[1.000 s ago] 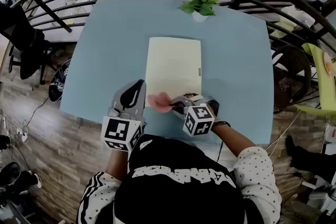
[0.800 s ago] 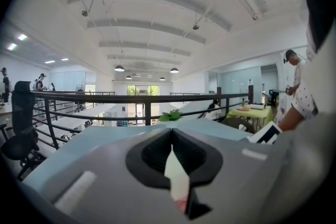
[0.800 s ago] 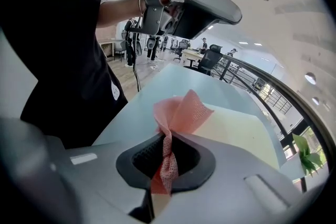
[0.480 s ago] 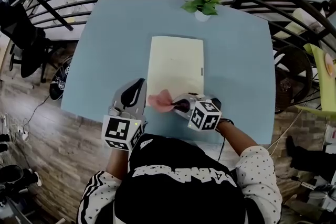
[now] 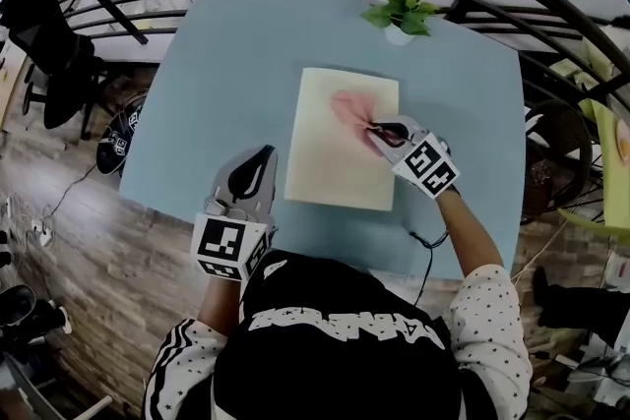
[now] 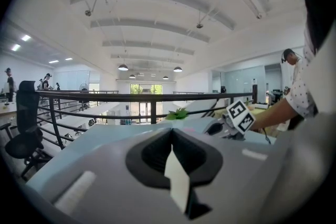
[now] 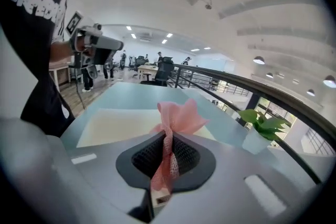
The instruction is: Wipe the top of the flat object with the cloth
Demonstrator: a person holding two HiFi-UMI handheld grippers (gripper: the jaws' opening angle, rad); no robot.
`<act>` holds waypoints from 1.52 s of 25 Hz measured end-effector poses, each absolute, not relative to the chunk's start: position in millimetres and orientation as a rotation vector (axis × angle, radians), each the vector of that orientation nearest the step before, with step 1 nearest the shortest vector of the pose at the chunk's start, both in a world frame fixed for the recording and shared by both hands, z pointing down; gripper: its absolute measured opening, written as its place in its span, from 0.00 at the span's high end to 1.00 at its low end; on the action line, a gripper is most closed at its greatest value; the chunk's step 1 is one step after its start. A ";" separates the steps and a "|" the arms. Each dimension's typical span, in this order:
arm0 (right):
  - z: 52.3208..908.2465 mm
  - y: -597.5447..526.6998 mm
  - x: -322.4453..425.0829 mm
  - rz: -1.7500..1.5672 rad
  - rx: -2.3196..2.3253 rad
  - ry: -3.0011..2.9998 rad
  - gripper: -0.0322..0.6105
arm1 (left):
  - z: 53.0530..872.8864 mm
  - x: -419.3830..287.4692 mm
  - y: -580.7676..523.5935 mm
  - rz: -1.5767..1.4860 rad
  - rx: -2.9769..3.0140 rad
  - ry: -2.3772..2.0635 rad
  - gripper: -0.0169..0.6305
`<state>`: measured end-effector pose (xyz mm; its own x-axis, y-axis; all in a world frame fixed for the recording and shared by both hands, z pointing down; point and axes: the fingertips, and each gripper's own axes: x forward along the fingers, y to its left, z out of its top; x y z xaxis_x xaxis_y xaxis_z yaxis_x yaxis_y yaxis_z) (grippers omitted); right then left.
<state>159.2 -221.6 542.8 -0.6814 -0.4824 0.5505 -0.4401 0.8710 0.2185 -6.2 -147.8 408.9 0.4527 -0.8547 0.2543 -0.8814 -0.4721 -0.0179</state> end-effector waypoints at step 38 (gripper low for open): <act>600.0 -345.3 205.9 -0.209 0.704 -2.082 0.92 | 413.2 -61.7 -163.0 0.366 2.455 -1.692 0.97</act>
<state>205.9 -345.3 600.0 -0.4329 -0.5557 0.7098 -0.4033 0.8236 0.3988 -61.7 -163.0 413.2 0.3387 -0.8996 0.2756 -0.9331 -0.3588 -0.0245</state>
